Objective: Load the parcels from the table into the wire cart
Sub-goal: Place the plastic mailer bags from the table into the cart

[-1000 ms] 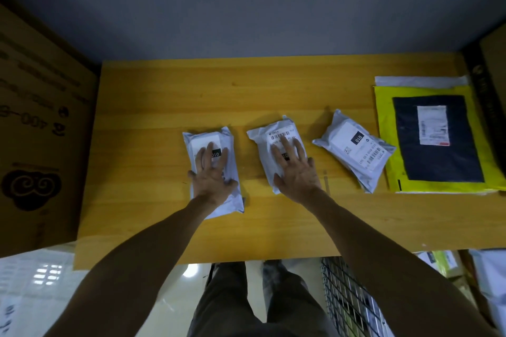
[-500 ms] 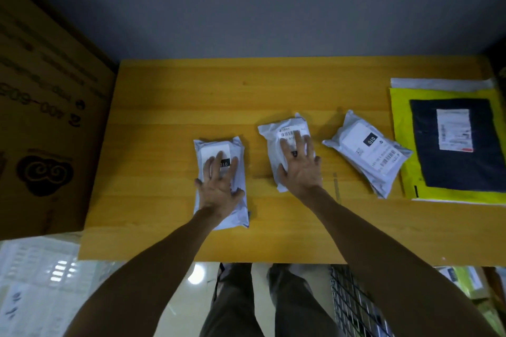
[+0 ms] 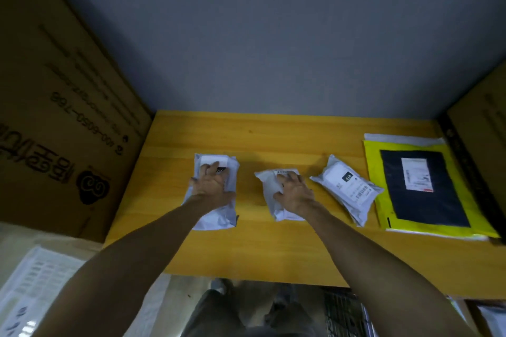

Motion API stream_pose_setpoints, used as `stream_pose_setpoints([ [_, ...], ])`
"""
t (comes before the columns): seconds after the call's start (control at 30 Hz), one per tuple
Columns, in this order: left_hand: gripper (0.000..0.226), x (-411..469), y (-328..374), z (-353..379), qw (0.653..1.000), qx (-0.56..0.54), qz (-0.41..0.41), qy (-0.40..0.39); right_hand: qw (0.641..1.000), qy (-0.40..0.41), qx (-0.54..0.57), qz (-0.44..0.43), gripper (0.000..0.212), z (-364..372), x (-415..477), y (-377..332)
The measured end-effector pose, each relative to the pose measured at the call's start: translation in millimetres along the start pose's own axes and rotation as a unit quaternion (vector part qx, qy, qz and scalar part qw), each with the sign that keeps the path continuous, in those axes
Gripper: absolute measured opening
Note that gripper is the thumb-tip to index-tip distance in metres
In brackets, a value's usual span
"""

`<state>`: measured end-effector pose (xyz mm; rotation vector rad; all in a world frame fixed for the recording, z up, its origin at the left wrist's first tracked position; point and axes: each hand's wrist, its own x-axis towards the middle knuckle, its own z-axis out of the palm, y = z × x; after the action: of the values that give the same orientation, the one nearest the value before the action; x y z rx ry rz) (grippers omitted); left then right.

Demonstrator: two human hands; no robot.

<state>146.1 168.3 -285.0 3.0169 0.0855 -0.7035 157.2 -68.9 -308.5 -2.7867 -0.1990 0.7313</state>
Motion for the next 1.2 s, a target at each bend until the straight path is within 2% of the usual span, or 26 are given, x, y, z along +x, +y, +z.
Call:
stream_pose_setpoints([
  [0.13,0.075,4.5,2.4,-34.5,0.999,-0.01,0.037,0.024,0.998,0.059,0.0,0.016,0.067,-31.5,-12.6,-9.3],
  [0.27,0.075,12.9,7.6,-65.8,0.993,-0.026,0.101,0.055,0.99,0.121,0.011,0.073,0.069,-53.7,-34.9,-15.7],
  [0.47,0.074,11.6,32.4,-87.8,0.973,0.003,0.218,0.081,0.969,0.16,0.075,0.171,0.067,-60.7,-90.8,-14.4],
  [0.6,0.069,-9.8,60.2,-82.3,0.958,0.046,0.274,0.076,0.955,0.18,0.084,0.221,0.067,-42.4,-137.4,0.7],
  [0.87,0.078,-52.5,137.5,-59.9,0.919,0.094,0.379,0.052,0.918,0.211,0.126,0.312,0.061,4.8,-236.5,50.6],
  [1.2,0.078,-168.4,281.9,2.9,0.86,0.143,0.489,0.031,0.865,0.238,0.16,0.412,0.057,86.1,-404.2,130.1],
])
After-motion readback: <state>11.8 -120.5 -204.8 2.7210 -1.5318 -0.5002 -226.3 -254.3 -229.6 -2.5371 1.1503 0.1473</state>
